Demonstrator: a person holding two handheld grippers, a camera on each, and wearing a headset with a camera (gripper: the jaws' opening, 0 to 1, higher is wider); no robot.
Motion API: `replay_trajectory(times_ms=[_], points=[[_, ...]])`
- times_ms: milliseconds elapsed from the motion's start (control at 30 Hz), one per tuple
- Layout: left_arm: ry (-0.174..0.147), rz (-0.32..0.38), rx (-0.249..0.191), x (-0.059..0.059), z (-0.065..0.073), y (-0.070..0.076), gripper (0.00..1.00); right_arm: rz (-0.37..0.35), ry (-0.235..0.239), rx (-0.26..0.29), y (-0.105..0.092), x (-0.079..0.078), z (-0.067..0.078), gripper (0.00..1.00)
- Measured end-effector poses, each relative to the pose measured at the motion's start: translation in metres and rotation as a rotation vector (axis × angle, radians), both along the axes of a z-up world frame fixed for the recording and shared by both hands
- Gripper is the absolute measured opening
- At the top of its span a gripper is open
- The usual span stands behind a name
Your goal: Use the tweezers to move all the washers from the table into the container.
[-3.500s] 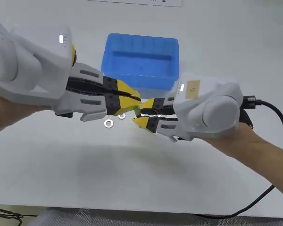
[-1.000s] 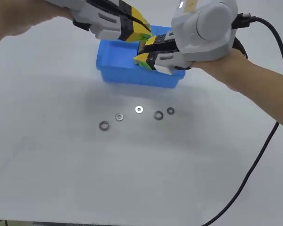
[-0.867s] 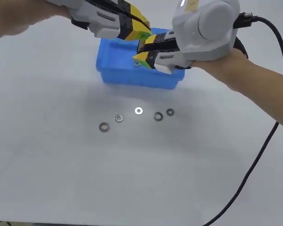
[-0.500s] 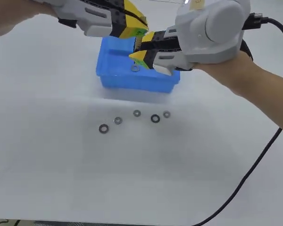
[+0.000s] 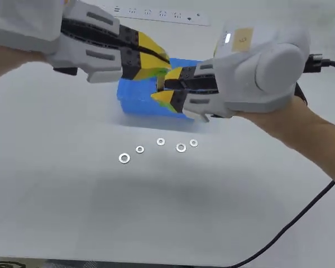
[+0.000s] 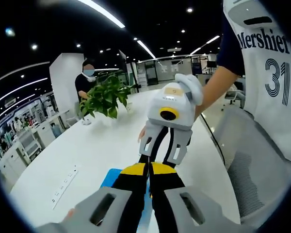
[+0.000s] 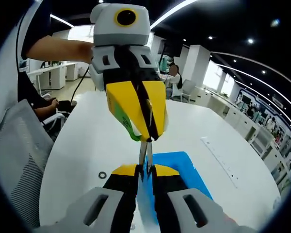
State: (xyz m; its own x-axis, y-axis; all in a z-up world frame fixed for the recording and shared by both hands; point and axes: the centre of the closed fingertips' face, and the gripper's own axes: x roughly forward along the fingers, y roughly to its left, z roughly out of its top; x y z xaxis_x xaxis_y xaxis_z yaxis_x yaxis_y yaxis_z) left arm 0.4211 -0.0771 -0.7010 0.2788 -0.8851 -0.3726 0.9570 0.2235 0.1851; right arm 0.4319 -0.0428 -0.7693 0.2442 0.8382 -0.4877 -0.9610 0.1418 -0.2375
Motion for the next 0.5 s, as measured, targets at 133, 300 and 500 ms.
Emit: replay_trajectory(times_ms=[133,300,500], points=[[0.027,0.001,0.003,-0.017,-0.010,0.000,0.05,0.035,-0.004,-0.033,0.002,-0.019,-0.010,0.12],[0.051,0.002,0.007,-0.033,-0.022,-0.002,0.05,0.042,0.015,-0.041,0.001,-0.036,-0.023,0.12],[0.086,0.016,-0.045,-0.037,-0.030,-0.010,0.05,0.026,0.026,-0.069,-0.013,-0.040,-0.034,0.12]])
